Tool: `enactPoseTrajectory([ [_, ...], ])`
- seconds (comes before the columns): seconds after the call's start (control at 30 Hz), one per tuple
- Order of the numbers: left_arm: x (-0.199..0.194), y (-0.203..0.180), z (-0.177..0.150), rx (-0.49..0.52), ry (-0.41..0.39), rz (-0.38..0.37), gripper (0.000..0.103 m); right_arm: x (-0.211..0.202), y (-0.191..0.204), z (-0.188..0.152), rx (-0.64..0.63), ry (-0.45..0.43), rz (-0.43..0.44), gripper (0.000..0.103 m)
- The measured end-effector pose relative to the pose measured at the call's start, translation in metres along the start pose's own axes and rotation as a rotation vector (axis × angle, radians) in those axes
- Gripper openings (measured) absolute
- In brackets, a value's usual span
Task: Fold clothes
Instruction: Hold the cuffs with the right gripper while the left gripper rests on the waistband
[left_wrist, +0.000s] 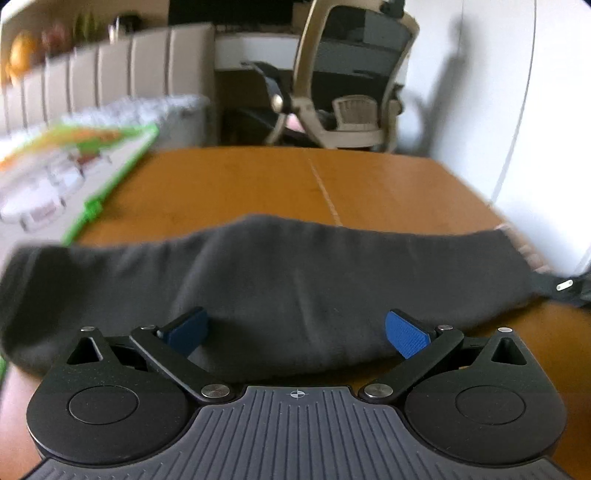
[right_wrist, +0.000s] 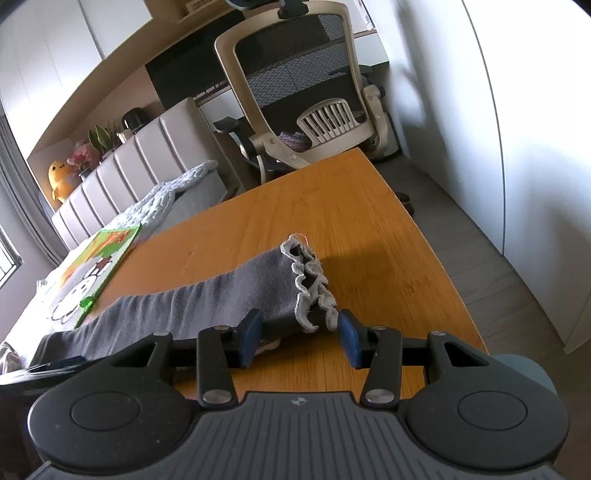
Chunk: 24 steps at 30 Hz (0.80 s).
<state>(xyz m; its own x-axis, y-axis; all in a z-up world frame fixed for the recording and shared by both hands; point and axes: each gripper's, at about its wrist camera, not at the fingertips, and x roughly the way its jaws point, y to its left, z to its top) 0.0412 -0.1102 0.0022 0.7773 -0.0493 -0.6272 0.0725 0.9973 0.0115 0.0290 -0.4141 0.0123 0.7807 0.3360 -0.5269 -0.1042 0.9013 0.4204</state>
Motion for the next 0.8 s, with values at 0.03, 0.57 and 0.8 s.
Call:
enactPoseTrajectory([
  [0.03, 0.000, 0.000, -0.001, -0.001, -0.009, 0.001, 0.103, 0.000, 0.000, 0.000, 0.002, 0.000, 0.002, 0.045],
  [0.57, -0.004, 0.000, -0.008, 0.013, -0.027, -0.021, 0.103, 0.004, 0.013, 0.000, -0.071, 0.010, -0.017, 0.058],
  [0.8, -0.005, -0.001, -0.008, 0.013, -0.027, -0.021, 0.103, 0.004, 0.015, 0.001, -0.079, 0.011, -0.019, 0.063],
])
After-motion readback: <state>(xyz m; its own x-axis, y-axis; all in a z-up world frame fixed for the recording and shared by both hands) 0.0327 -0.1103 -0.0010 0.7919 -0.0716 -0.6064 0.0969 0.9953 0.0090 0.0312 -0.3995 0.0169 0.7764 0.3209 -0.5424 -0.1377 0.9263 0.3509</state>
